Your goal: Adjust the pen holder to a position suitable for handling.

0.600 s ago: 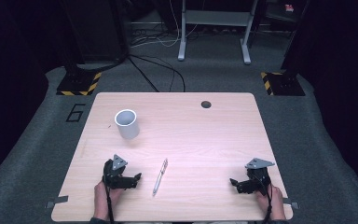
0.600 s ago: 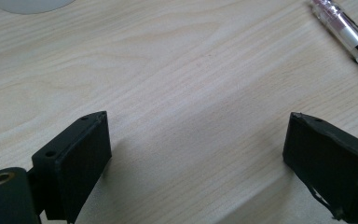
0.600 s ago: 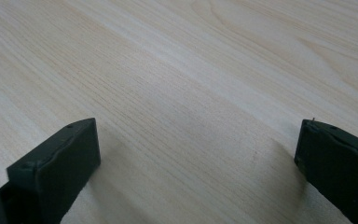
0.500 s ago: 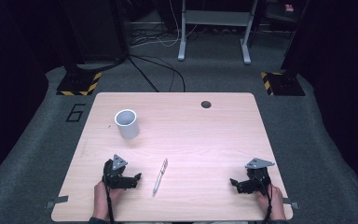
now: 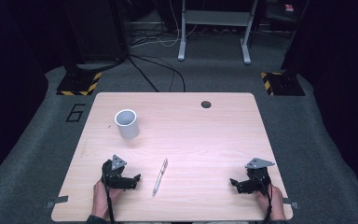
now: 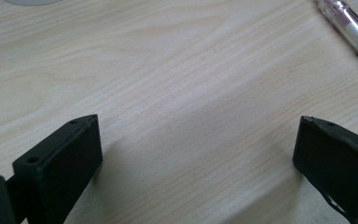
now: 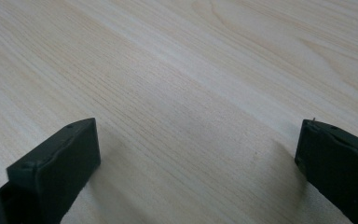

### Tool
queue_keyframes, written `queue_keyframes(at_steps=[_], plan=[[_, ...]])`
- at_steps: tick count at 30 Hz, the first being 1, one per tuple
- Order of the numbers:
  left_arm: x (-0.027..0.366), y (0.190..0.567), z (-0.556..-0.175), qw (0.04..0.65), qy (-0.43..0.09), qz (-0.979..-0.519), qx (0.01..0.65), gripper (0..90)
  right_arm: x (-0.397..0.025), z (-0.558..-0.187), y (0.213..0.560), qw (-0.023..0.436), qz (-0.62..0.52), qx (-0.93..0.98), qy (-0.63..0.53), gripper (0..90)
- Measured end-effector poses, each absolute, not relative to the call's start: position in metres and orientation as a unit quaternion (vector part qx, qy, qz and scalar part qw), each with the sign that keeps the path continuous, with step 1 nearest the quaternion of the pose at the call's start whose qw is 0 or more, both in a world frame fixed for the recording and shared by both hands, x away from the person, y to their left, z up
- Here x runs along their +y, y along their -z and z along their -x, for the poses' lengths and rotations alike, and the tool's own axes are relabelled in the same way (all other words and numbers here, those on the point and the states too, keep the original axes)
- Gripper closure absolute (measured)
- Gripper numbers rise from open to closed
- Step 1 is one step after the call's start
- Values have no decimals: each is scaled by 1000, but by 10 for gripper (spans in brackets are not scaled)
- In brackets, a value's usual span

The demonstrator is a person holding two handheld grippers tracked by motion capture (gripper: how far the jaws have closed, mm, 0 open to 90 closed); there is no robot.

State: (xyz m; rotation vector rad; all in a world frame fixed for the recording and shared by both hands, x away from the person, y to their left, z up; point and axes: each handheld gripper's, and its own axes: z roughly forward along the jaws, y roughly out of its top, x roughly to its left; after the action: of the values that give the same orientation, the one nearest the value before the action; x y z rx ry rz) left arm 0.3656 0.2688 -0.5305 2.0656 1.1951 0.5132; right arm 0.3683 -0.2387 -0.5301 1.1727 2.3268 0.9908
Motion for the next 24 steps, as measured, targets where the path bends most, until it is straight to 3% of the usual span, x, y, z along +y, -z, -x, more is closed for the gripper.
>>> queue_keyframes(at_steps=[24], plan=[[293,482,-408,384,-206,-757,487,1,-239,-368,529,168,-414,825,-345,0]])
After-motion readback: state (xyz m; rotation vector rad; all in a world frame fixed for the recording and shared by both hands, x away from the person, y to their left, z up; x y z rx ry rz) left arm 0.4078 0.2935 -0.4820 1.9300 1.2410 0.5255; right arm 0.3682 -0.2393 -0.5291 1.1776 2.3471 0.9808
